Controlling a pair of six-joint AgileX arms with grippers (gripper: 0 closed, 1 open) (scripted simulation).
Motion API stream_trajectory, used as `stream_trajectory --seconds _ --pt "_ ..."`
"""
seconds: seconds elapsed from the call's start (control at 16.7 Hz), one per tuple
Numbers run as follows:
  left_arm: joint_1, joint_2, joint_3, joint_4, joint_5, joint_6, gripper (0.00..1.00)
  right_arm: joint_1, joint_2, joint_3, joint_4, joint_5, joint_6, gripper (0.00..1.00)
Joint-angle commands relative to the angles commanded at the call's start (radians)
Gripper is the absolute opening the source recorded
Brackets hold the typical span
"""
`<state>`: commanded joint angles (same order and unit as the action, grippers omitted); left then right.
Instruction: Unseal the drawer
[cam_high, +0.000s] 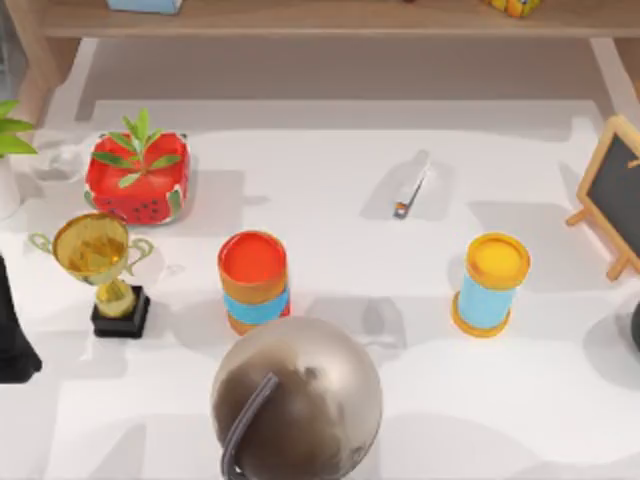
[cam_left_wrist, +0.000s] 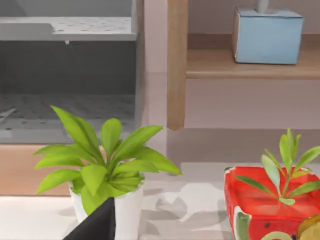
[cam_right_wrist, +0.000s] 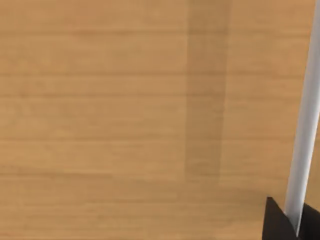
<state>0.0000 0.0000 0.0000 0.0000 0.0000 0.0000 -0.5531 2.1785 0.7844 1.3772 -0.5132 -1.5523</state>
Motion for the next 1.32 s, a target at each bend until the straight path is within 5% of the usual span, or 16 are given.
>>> stream_trajectory --seconds 1.2,1.32 --pt "0.0 0.0 0.0 0.0 0.0 0.0 1.0 -0.155 -0.118 -0.301 0.204 -0.162 0.001 0.0" --pt "0.0 0.0 0.0 0.0 0.0 0.0 1.0 -0.155 -0.118 -0.301 0.204 -0.162 0.001 0.15"
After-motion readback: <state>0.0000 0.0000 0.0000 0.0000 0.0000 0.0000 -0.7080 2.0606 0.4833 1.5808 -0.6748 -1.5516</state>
